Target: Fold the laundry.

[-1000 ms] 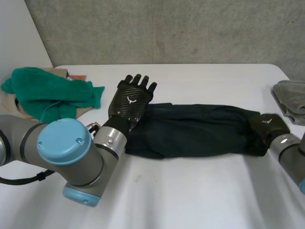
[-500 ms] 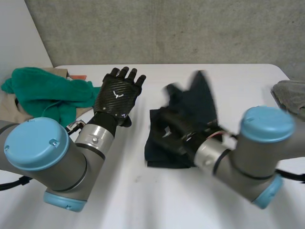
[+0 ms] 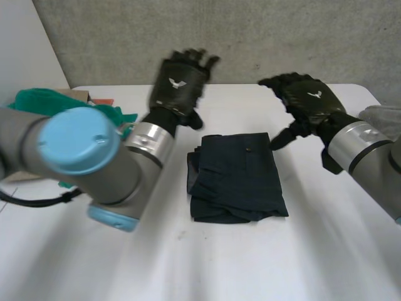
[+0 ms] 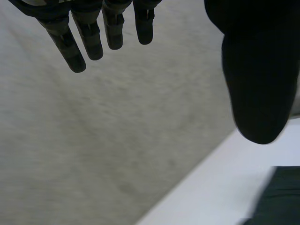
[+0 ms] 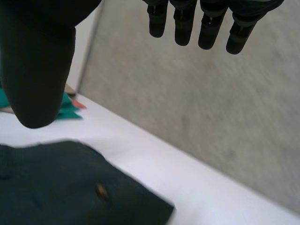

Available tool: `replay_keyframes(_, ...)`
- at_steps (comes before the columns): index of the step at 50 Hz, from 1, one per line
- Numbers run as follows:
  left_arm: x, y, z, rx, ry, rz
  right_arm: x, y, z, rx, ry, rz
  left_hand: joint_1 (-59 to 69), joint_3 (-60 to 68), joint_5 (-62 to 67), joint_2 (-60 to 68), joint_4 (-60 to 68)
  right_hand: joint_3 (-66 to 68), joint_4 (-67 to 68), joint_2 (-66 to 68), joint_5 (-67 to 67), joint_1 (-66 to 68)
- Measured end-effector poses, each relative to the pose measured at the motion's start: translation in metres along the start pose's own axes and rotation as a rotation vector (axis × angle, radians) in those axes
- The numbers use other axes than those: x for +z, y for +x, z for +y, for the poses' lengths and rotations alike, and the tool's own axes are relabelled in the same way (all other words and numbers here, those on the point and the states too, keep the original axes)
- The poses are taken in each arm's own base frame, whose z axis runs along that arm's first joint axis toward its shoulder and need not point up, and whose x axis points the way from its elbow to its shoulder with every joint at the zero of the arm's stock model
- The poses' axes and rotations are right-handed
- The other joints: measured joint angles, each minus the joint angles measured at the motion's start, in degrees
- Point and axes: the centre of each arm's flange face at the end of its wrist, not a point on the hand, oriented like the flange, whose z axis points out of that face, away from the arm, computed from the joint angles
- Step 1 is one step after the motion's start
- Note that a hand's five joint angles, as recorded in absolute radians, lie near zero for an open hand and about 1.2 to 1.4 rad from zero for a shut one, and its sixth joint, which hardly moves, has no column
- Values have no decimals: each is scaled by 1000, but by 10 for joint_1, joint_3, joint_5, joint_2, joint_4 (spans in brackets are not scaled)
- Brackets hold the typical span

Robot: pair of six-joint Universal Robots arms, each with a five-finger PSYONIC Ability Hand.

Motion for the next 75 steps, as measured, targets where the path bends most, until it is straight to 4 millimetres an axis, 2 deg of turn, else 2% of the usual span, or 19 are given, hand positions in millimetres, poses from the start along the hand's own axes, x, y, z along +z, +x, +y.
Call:
replay_keyframes(4,7,29,22,-37,-106,89,8,16,16,10,-114,70,0,0,0,0,0,0,0,0,0,0)
replay_keyframes(8,7,44,52,-40,-253,126,22,22,39,-10,-214,77,0,0,0,1,1,0,0,0,0,0)
replay_keyframes(12,0,46,76,-22,-378,116,33,23,62,-13,-291,60,0,0,0,1,1,0,0,0,0,0)
replay_keyframes(17,-13,43,99,29,-513,88,43,19,101,-28,-406,7,0,0,0,1,1,0,0,0,0,0)
replay_keyframes(19,-16,43,101,40,-530,86,44,17,106,-37,-419,-1,0,0,0,1,1,0,0,0,0,-3)
replay_keyframes(21,-23,42,107,86,-575,89,45,12,122,-81,-460,-25,0,0,0,1,1,0,0,-8,0,-19)
replay_keyframes(24,-27,41,108,132,-599,97,44,9,130,-135,-483,-31,0,0,0,1,1,0,0,-25,0,-37)
replay_keyframes(27,-29,40,106,158,-603,102,44,8,129,-186,-487,-21,0,0,0,1,1,-3,0,-28,0,-39)
replay_keyframes(32,-26,38,89,167,-569,98,42,8,102,-244,-421,20,0,0,0,0,0,-3,0,-28,-1,-39)
replay_keyframes(37,-21,27,47,134,-470,69,31,6,65,-285,-285,64,-1,0,0,0,0,-3,0,-28,-1,-39)
replay_keyframes(41,-21,17,11,84,-375,49,16,-2,49,-308,-198,75,-1,0,0,0,0,-3,0,-28,-1,-39)
replay_keyframes(45,-24,8,-15,20,-305,59,1,-14,46,-323,-153,64,-1,0,0,0,0,-3,0,-28,-1,-39)
replay_keyframes(46,-26,5,-22,-7,-286,72,-12,-28,51,-333,-131,41,-1,0,0,0,0,-3,0,-28,-1,-39)
replay_keyframes(49,-33,0,-29,-65,-267,119,-28,-48,63,-337,-127,-2,-1,0,0,0,0,-3,0,-28,-1,-39)
replay_keyframes(52,-39,-1,-28,-115,-272,175,-44,-70,81,-337,-134,-60,-1,0,0,0,0,-3,0,-28,-1,-39)
replay_keyframes(56,-44,-2,-22,-156,-294,222,-51,-87,104,-340,-150,-103,-1,0,0,0,0,-3,0,-28,-1,-39)
replay_keyframes(60,-46,-3,-15,-171,-315,233,-47,-92,122,-349,-160,-104,-1,0,0,0,0,-3,0,-28,-1,-39)
replay_keyframes(64,-47,-4,-10,-173,-329,230,-33,-89,134,-362,-150,-70,-1,0,0,0,0,-3,0,-28,-1,-39)
replay_keyframes(75,-44,-5,-8,-166,-320,220,-2,-78,144,-408,-111,-19,0,0,0,0,0,22,23,23,20,8)
